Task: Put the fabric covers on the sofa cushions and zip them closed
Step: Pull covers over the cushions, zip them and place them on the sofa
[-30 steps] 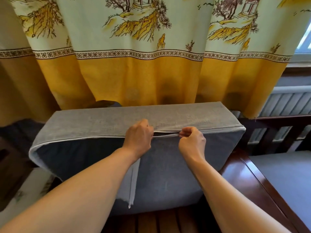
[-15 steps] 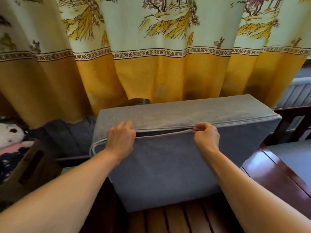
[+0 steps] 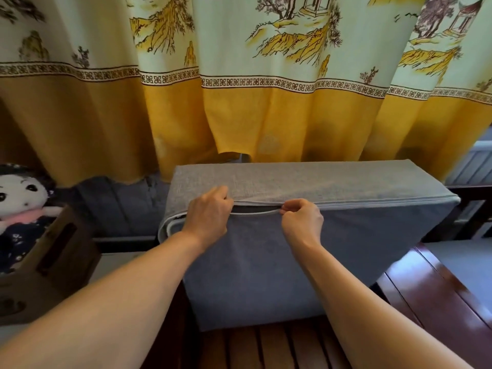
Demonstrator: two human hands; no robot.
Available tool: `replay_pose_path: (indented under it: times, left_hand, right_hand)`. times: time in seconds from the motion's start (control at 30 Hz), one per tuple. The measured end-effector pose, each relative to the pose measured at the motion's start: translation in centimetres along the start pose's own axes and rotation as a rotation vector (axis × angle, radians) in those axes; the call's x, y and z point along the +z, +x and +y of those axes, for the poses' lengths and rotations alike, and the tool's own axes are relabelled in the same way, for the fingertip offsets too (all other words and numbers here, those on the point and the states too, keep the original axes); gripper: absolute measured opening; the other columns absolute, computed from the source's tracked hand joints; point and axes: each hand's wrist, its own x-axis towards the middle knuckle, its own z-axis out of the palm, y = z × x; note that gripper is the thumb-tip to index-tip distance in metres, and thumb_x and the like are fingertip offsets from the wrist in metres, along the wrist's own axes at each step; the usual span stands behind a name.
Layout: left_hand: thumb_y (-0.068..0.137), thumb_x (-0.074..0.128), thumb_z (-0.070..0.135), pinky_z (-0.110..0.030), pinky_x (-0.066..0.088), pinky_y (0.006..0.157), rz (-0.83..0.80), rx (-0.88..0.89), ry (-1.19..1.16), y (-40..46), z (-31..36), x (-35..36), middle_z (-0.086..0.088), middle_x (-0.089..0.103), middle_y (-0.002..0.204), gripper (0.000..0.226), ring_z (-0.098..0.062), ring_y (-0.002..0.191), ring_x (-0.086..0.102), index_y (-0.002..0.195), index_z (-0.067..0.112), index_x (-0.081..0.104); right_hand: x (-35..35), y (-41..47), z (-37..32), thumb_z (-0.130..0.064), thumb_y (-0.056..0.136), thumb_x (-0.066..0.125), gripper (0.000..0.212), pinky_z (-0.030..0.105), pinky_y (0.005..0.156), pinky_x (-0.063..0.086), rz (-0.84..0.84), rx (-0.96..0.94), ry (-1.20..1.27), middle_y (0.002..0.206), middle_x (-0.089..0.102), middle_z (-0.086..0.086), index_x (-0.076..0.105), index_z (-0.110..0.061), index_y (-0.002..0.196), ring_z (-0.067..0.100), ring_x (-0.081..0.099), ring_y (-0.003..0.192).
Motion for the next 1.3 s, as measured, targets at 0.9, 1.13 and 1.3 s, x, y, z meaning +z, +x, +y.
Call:
replay_pose_path:
  times: [0.9, 1.13, 1.3]
  left_hand:
    - [0.070, 0.079, 0.024, -0.026, 0.033, 0.054, 0.231, -0.399, -0.316, -6.9, -8.1, 1.5, 0.001, 0.047, 0.084, 0.019, -0.015, 0.081, 0.048, 0.068, 0.011, 0.066]
    - [0.083, 0.069, 0.024, -0.034, 0.048, 0.069, 0.128, -0.618, -0.549, -8.2, -9.7, 2.2, -0.003, 0.064, 0.090, 0.011, -0.023, 0.088, 0.060, 0.087, 0.016, 0.076]
    - [0.083, 0.062, 0.023, -0.026, 0.043, 0.067, 0.194, -0.738, -0.894, -7.7, -7.5, 2.0, 0.001, 0.066, 0.072, 0.015, -0.010, 0.072, 0.058, 0.077, 0.018, 0.075]
  right_hand:
    - [10.9, -6.8, -4.9, 0.015, 0.078, 0.043, 0.036, 0.037, 0.090, 0.053, -0.444, -0.117, 0.138, 0.087, 0.069, 0.006, 0.064, -0.012, 0.089, 0.020, 0.067, 0.092]
    - [9.7, -6.2, -3.6, 0.003, 0.078, 0.057, 0.039, 0.030, 0.095, 0.035, -0.128, -0.538, -0.466, 0.114, 0.048, -0.001, 0.061, -0.021, 0.109, 0.019, 0.043, 0.110]
    - [10.8, -4.4, -3.3, -0.002, 0.080, 0.058, 0.027, 0.030, 0.089, 0.021, -0.087, -0.779, -0.600, 0.104, 0.054, -0.001, 0.064, -0.022, 0.097, 0.022, 0.043, 0.105]
